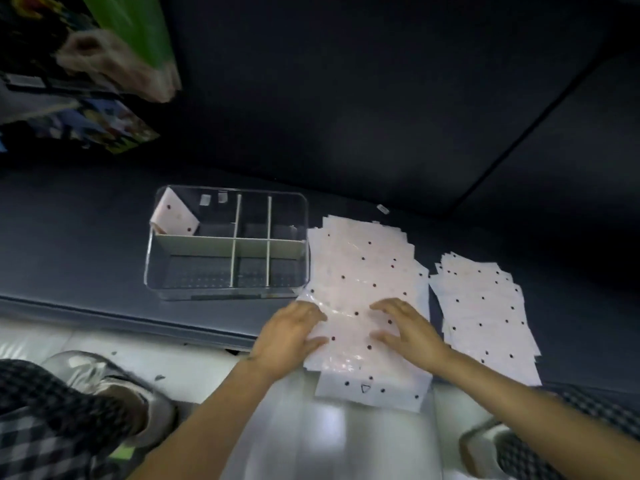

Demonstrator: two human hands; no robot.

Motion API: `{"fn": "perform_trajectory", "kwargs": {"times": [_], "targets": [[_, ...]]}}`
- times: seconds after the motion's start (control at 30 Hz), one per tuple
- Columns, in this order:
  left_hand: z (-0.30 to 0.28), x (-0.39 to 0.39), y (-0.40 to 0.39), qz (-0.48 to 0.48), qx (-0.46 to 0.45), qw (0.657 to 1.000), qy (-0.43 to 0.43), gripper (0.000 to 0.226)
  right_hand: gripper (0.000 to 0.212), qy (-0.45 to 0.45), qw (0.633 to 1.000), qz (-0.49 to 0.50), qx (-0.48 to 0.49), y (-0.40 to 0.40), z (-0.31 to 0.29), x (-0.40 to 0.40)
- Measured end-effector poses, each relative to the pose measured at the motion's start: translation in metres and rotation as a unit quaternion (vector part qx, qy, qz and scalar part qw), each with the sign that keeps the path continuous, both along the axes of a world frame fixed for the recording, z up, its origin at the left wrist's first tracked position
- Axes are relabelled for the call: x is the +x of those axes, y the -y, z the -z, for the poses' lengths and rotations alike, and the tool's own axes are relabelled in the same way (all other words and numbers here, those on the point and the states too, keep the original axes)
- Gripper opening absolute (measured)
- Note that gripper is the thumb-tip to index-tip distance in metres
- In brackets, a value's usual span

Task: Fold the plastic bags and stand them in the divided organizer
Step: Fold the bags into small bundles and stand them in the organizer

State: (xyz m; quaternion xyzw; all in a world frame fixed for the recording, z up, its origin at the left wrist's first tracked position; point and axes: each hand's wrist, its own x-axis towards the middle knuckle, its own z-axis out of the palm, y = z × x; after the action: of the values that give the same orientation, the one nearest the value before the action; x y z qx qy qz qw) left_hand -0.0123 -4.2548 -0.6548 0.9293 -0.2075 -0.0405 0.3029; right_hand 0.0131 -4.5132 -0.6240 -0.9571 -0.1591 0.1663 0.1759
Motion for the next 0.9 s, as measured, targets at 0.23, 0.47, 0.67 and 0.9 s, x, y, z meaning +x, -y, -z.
{"fn": "perform_trajectory", "kwargs": {"times": [0.23, 0.47, 0.67, 0.9], "targets": [[0.036, -0.027, 0.032, 0.143, 0.219, 0.963, -0.072, 0.09, 0.07, 0.005, 0.998, -0.025, -0.061, 0.071, 0.048, -0.07], [0.036, -0.029, 0.039, 0.119, 0.233, 0.964, -0.038, 0.068, 0.013, 0.09, 0.996, 0.003, 0.026, 0.077, 0.052, -0.065], [0.019, -0.03, 0.048, 0.106, 0.168, 0.979, 0.048, 0.045, 0.049, 0.002, 0.999, -0.04, -0.003, 0.095, 0.054, -0.055], [0.018, -0.024, 0.052, 0.074, 0.096, 0.991, 0.054, 0.022, 0.014, 0.161, 0.985, -0.029, 0.048, 0.087, 0.056, -0.062]]}}
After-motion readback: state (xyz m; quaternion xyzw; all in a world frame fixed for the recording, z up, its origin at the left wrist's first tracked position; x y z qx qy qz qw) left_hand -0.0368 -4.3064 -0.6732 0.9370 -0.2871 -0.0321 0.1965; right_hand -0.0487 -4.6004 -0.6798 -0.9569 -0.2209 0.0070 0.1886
